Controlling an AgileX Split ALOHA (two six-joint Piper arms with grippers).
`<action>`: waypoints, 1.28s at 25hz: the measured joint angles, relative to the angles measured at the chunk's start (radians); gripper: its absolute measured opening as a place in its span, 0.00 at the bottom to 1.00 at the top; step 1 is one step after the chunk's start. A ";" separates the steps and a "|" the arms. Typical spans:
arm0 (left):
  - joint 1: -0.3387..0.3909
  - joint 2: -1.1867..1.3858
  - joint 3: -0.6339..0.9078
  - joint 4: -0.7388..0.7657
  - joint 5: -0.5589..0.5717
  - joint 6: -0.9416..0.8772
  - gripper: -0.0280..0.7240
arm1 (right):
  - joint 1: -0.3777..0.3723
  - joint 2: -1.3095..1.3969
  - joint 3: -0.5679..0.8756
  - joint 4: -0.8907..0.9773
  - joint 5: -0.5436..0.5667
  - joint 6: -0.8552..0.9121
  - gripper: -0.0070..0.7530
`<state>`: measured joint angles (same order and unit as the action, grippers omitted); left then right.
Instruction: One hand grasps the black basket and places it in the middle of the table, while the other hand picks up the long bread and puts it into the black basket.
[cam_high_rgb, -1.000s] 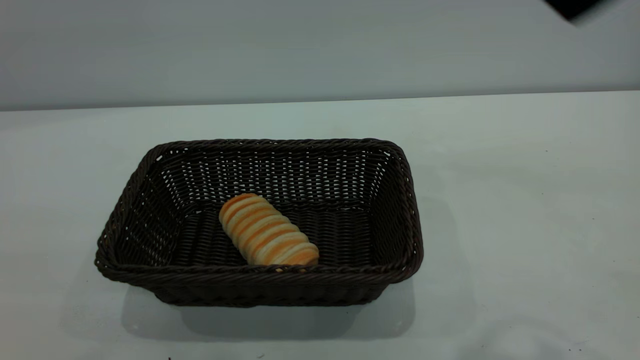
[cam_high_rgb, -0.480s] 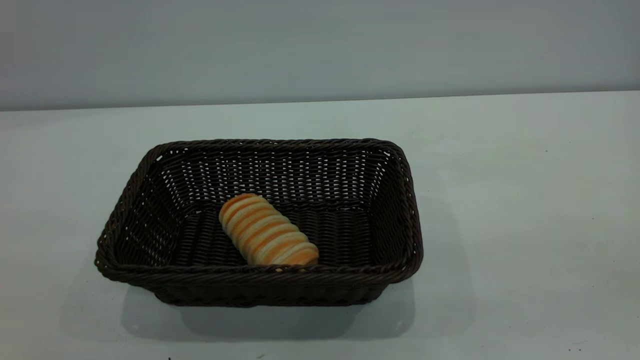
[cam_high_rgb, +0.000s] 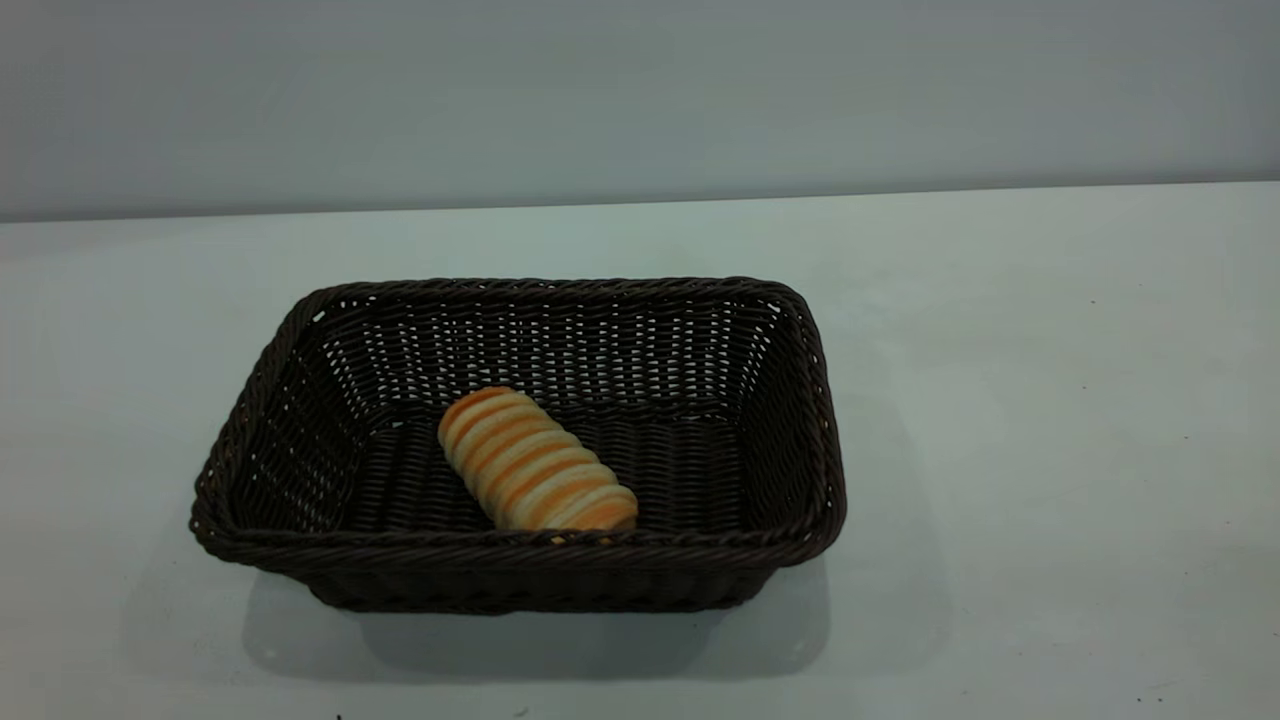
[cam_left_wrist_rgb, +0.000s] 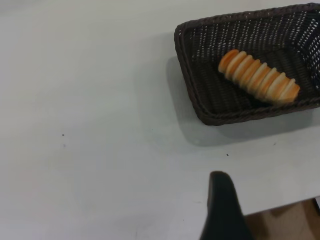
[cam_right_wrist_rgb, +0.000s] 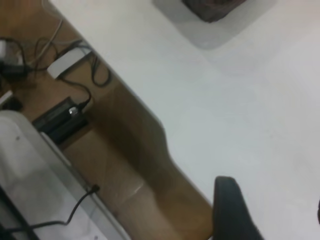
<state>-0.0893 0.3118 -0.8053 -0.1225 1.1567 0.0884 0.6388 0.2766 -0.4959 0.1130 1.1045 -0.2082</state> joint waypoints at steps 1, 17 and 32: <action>0.000 0.000 0.000 0.000 0.000 0.000 0.74 | 0.000 -0.013 0.002 0.000 0.001 0.002 0.51; 0.000 -0.185 0.164 0.076 0.001 -0.024 0.74 | 0.000 -0.048 0.012 -0.044 0.002 0.029 0.44; 0.000 -0.332 0.317 0.145 -0.015 -0.076 0.74 | 0.000 -0.079 0.012 -0.058 0.002 0.059 0.43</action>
<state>-0.0893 -0.0202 -0.4880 0.0222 1.1419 0.0125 0.6388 0.1974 -0.4834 0.0547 1.1068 -0.1494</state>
